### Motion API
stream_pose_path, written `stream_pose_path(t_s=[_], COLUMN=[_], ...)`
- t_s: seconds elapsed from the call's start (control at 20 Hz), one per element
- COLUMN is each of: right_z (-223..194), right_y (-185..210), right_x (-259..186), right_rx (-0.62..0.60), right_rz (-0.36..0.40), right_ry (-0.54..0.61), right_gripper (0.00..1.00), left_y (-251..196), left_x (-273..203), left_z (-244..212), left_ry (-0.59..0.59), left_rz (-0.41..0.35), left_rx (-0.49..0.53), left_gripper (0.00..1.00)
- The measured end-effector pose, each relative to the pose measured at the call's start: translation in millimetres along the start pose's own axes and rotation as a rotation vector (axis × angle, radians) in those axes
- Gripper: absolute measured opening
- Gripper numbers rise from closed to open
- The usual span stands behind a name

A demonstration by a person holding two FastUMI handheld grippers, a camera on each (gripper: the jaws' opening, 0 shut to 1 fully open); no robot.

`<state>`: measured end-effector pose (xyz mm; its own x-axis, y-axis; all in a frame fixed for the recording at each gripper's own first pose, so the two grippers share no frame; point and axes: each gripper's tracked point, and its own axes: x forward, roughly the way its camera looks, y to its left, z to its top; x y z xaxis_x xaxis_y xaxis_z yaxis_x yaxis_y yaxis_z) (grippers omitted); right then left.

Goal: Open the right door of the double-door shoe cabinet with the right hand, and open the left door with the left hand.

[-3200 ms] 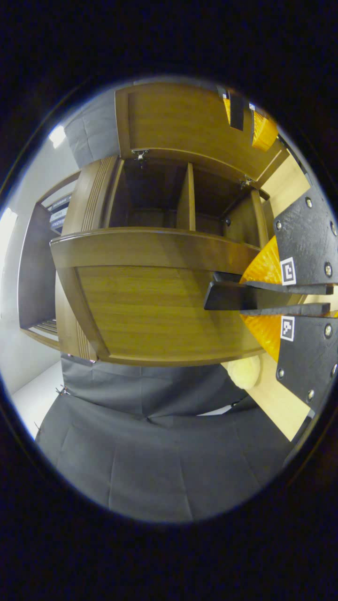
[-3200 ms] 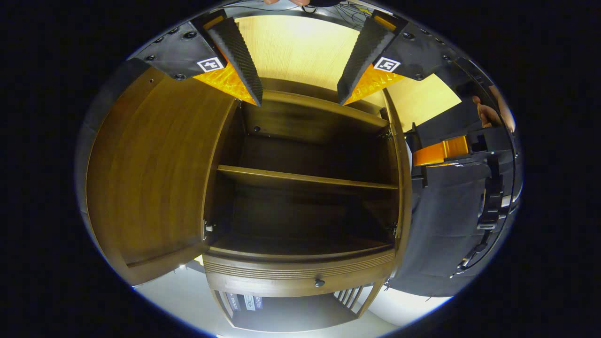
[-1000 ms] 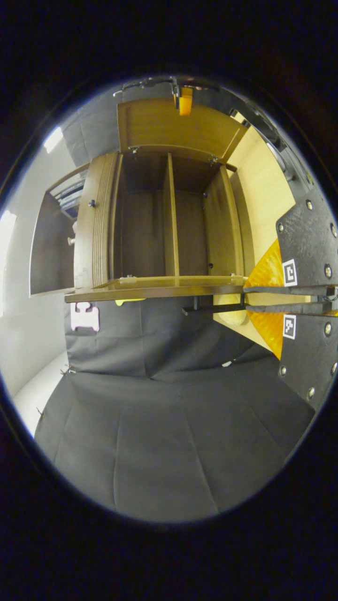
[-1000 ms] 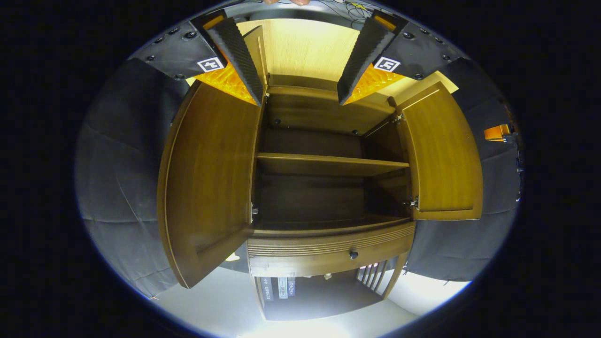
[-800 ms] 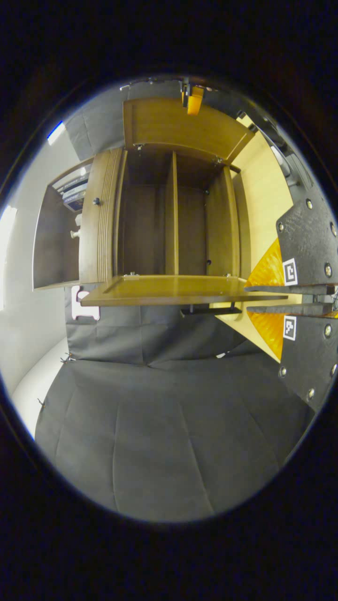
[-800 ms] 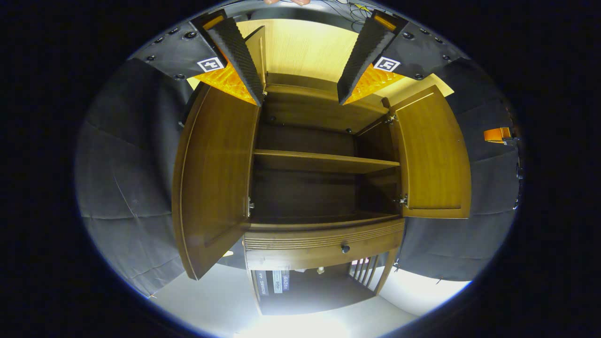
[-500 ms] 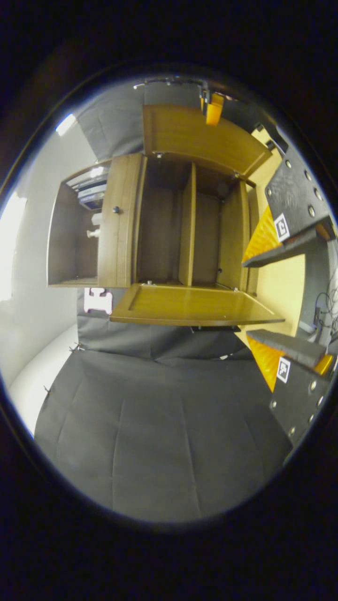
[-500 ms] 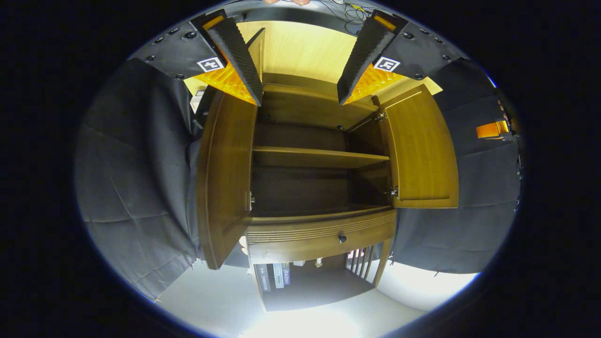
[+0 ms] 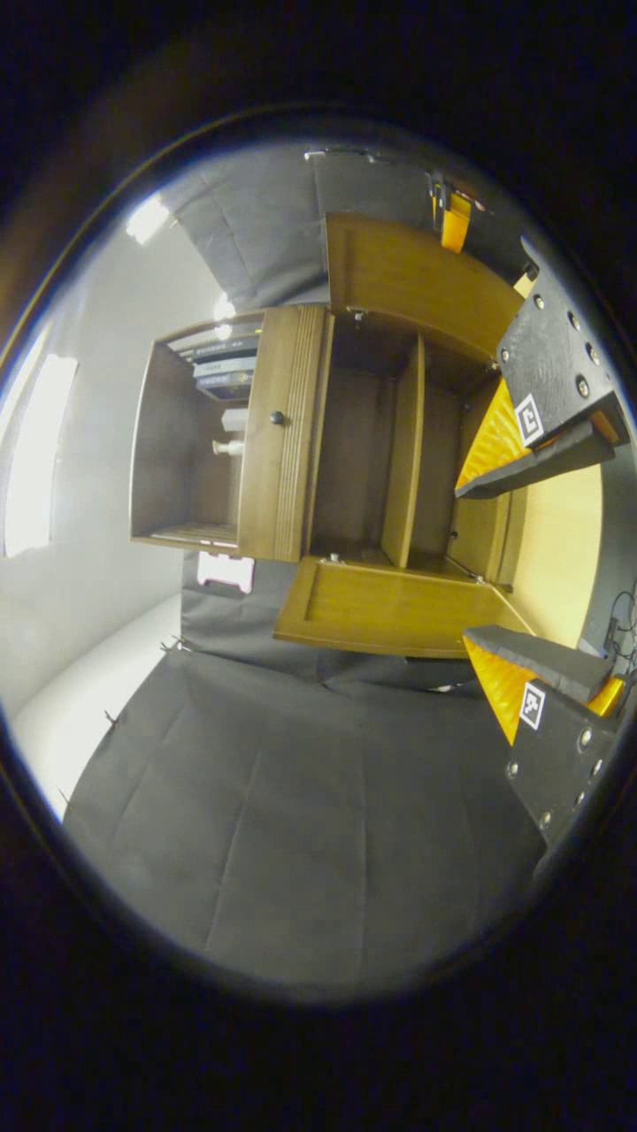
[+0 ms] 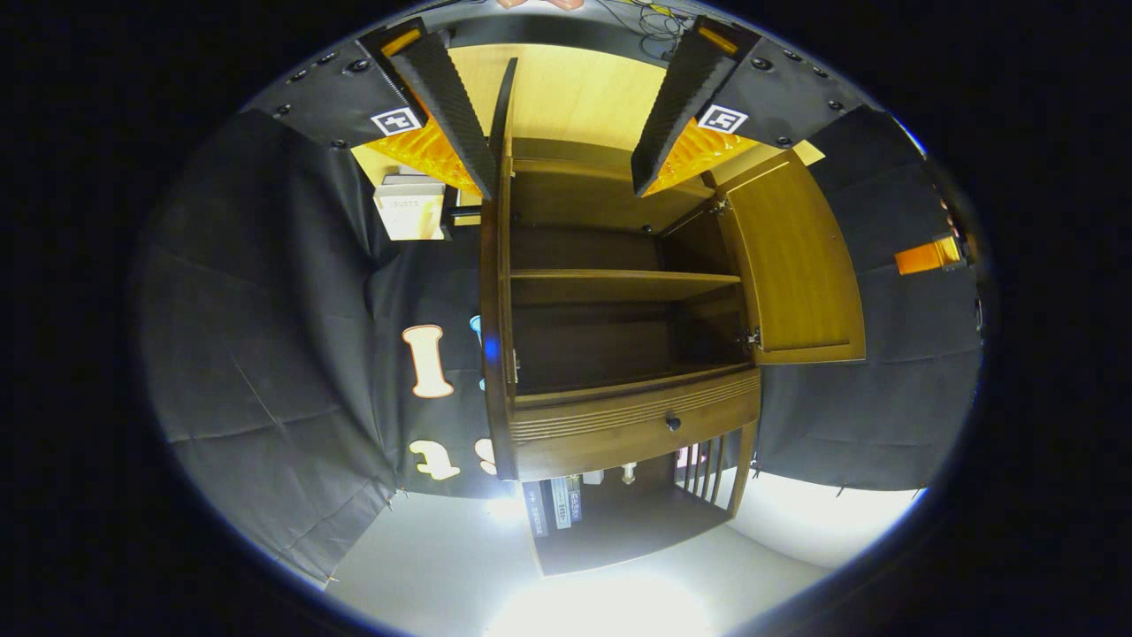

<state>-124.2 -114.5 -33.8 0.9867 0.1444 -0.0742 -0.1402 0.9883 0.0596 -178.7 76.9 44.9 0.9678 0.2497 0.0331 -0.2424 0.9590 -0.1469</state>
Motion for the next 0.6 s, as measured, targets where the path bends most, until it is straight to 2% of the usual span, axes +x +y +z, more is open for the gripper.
stream_pose_path(t_s=[0.1, 0.2, 0.25, 0.3, 0.4, 0.45, 0.5, 0.55, 0.6], right_z=[-3.1, -7.9, -6.6, -5.3, -0.4, -0.6, -1.1, -2.9, -3.4], right_y=[-2.8, -0.1, 0.7, 1.9, 8.0, 12.6, 15.2, 18.2, 22.0], right_x=[1.1, 3.5, 4.4, 5.9, 9.9, 12.3, 15.3, 18.0, 20.0], right_rx=[0.000, 0.006, 0.005, 0.005, 0.013, 0.014, 0.012, 0.010, 0.008], right_rz=[-0.023, -0.037, -0.049, -0.060, -0.078, -0.083, -0.092, -0.098, -0.103], right_ry=[0.015, 0.026, 0.024, 0.019, 0.004, 0.005, 0.010, 0.014, 0.016], right_gripper=[0.97, 0.98, 0.93, 1.00, 0.93, 0.93, 0.98, 0.98, 0.93], left_y=[-1.9, -9.5, -10.3, -9.7, -8.6, -8.6, -9.0, -10.3, -11.3], left_x=[16.9, 32.2, 38.9, 46.2, 57.9, 63.0, 66.8, 69.2, 74.0], left_z=[6.5, 8.1, 7.5, 8.0, 11.7, 13.0, 12.6, 12.5, 11.1], left_ry=[-0.030, -0.047, -0.051, -0.049, -0.061, -0.063, -0.063, -0.062, -0.061], left_rz=[-0.002, -0.033, -0.044, -0.055, -0.082, -0.097, -0.115, -0.139, -0.157], left_rx=[-0.008, -0.061, -0.083, -0.094, -0.095, -0.093, -0.093, -0.086, -0.072], left_gripper=[0.82, 0.83, 0.83, 0.83, 0.82, 0.82, 0.83, 0.83, 0.83])
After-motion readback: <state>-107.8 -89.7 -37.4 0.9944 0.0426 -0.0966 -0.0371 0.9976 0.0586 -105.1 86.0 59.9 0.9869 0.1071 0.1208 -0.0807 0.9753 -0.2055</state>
